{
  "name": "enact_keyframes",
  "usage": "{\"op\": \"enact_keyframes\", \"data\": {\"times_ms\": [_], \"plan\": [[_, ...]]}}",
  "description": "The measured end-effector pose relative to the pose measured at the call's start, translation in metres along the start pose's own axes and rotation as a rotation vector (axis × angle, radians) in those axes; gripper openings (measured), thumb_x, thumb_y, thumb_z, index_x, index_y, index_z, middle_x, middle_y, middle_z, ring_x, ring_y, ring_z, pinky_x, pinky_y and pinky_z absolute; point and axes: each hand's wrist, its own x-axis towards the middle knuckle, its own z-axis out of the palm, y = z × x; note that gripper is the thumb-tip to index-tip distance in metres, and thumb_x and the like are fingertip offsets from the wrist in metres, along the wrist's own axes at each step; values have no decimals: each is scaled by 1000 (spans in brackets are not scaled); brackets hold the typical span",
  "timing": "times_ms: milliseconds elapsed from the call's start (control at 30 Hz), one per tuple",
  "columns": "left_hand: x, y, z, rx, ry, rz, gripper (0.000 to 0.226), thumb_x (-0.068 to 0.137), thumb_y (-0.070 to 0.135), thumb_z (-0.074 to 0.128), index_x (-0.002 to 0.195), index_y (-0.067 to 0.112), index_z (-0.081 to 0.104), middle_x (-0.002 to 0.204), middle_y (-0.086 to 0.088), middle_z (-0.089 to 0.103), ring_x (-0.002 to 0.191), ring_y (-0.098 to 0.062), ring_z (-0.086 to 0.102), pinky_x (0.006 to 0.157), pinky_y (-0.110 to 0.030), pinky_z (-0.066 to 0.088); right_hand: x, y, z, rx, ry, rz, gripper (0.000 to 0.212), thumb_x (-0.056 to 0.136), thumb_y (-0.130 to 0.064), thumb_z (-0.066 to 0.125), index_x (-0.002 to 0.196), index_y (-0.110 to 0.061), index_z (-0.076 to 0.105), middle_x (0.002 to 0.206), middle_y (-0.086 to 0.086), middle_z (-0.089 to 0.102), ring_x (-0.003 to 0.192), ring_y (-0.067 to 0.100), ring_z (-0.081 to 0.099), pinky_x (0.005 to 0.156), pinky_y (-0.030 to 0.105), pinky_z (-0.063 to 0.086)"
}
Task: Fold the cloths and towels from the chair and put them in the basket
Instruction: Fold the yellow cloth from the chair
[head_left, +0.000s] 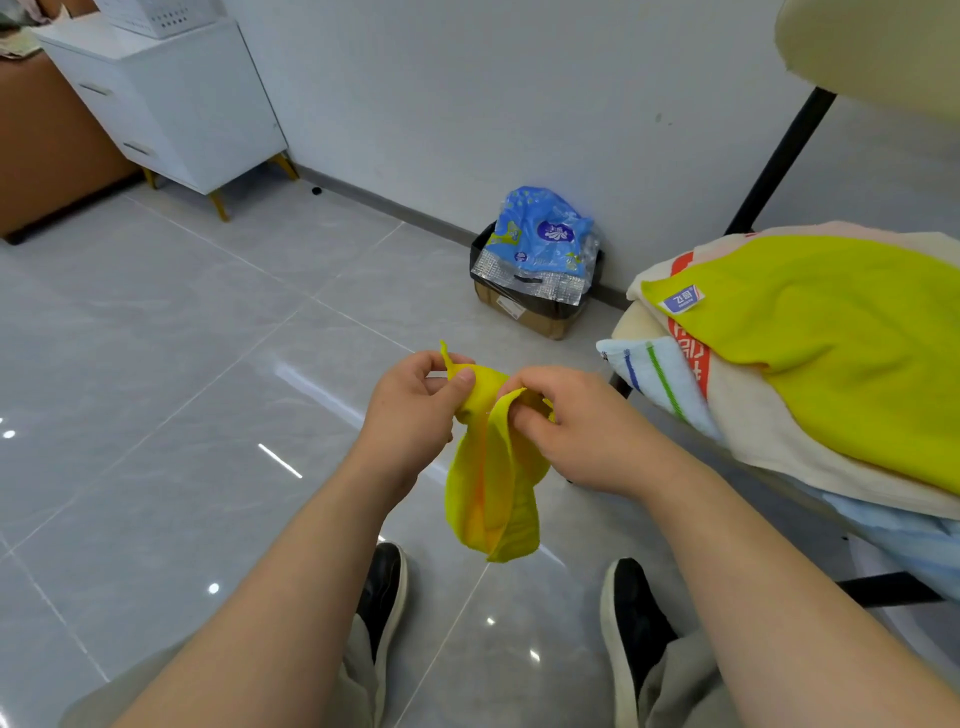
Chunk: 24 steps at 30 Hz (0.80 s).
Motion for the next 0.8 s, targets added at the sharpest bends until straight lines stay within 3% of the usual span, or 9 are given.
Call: {"op": "enact_keyframes", "data": {"times_ms": [167,267,467,633,800], "plan": [[1,0,-1,-36,-19,-10,15,98,18,60,113,20,58,84,-7,74,67,-15,63,57,-30,52,7,-4,-2,81,27,33,13,100,-28,53,97,-27,66,81,-6,65,71,11,63,65,34,54],[1,-1,-3,-57,-40,2,15,97,15,61,111,11,57,84,-8,76,73,-19,69,66,-34,59,10,-5,4,119,25,30,8,94,-26,60,98,-29,67,84,-6,69,76,12,67,71,38,58],[0,-3,-6,-120,-79,7,13,95,10,63,103,0,61,84,-17,75,80,-25,72,80,-39,59,13,-1,6,144,2,84,16,88,-20,70,96,-31,61,86,-11,71,75,2,63,62,20,50],[-7,4,-6,-120,-192,44,43,74,31,80,105,5,66,90,-12,77,92,-29,73,89,-38,58,13,0,4,138,92,110,14,89,-29,72,86,-29,58,79,-8,74,77,6,67,69,27,53],[-11,4,-7,-76,-239,102,32,76,6,81,104,4,68,91,-11,77,88,-25,75,82,-33,59,13,1,3,154,107,136,13,87,-30,71,84,-28,59,73,-8,73,68,5,64,61,26,47]]}}
